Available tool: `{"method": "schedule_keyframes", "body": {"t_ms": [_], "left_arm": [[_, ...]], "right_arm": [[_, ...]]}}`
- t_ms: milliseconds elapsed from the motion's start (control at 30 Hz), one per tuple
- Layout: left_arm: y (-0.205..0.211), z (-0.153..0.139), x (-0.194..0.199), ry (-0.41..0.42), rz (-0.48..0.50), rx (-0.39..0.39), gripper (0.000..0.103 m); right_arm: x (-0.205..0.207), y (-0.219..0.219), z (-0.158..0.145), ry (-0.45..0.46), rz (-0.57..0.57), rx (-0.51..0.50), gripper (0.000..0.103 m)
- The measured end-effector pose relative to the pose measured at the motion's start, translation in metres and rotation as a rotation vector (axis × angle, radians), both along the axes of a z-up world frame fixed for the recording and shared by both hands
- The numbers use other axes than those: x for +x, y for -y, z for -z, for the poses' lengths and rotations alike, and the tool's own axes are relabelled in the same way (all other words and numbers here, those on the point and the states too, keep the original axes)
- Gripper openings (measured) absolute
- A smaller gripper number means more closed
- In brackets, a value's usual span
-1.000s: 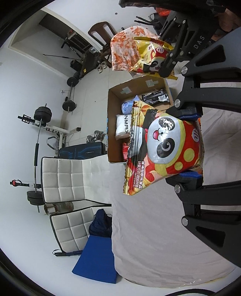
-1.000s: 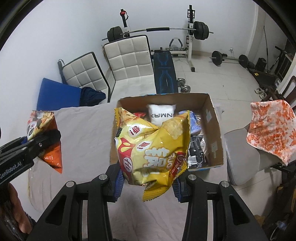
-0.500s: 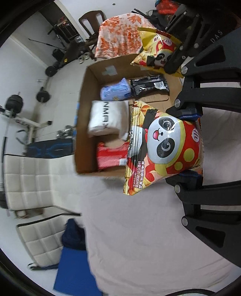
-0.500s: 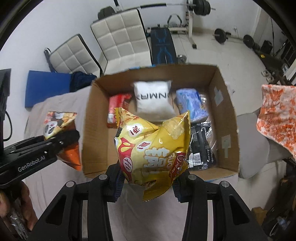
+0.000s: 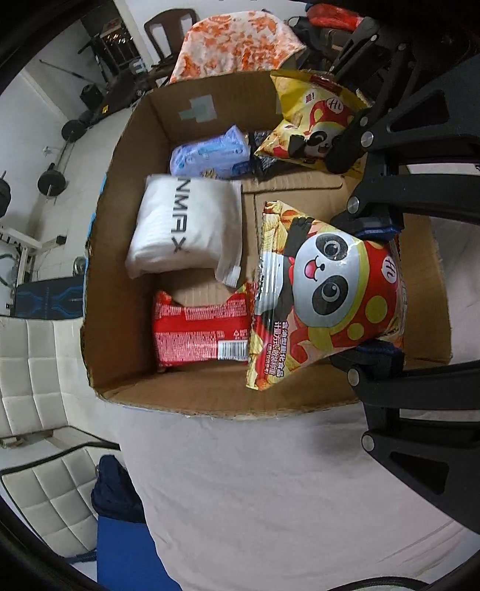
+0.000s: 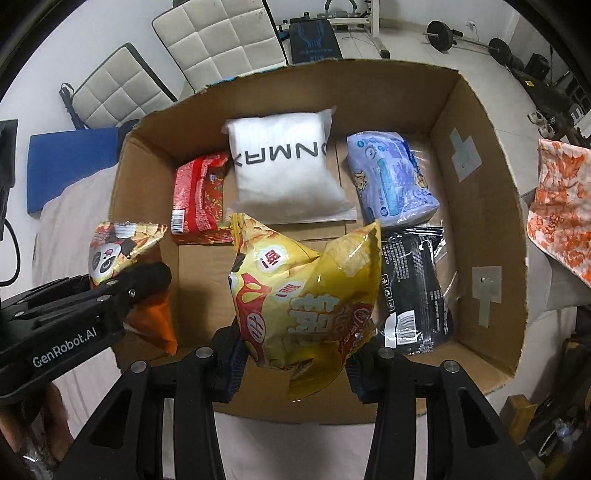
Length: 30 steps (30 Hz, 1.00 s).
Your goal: Organize snacks
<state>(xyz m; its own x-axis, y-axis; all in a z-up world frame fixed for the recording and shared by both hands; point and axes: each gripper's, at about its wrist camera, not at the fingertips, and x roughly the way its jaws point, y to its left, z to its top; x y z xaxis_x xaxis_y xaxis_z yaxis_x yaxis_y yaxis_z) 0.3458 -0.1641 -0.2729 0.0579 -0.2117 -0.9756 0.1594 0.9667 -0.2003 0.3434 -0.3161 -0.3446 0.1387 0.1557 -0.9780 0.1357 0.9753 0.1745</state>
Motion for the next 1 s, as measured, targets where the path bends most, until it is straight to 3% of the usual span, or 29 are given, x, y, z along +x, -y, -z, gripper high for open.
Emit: {"method": "schedule_keyframes", "body": {"t_ms": [233,367,433,500,567,633,667,733,833,1000], "left_arm": [[-0.001,0.012,0.001,-0.023,-0.010,0.007,0.039],[-0.005,0.011,0.003,-0.006,-0.020,0.015,0.050],[-0.007,0.007,0.005,0.009,-0.023,0.012,0.051],[-0.007,0.003,0.006,0.015,-0.020,0.008,0.059],[-0.006,-0.003,0.005,0.036,-0.012,0.014,0.074],[-0.004,-0.008,0.004,0.053,-0.005,0.025,0.081],[-0.002,-0.009,0.005,0.057,-0.003,0.027,0.088],[0.000,-0.012,0.003,0.062,0.006,0.034,0.093],[0.003,-0.018,-0.001,0.082,0.007,0.047,0.093],[0.003,-0.030,-0.008,0.109,-0.003,0.055,0.094]], "right_arm": [[0.003,0.004,0.011,-0.018,0.009,-0.017,0.054],[0.003,0.003,0.009,-0.006,0.007,-0.034,0.060],[0.004,0.003,0.007,-0.006,0.005,-0.035,0.063],[0.004,0.003,0.005,-0.004,0.005,-0.042,0.067],[0.002,0.004,0.001,0.000,0.001,-0.059,0.072],[0.001,0.003,-0.002,0.007,0.000,-0.080,0.085],[0.000,0.004,-0.005,0.010,-0.002,-0.087,0.089],[-0.002,0.004,-0.009,0.017,-0.004,-0.102,0.096],[-0.005,0.007,-0.014,0.030,-0.001,-0.124,0.103],[-0.010,0.012,-0.021,0.049,0.013,-0.157,0.103]]}}
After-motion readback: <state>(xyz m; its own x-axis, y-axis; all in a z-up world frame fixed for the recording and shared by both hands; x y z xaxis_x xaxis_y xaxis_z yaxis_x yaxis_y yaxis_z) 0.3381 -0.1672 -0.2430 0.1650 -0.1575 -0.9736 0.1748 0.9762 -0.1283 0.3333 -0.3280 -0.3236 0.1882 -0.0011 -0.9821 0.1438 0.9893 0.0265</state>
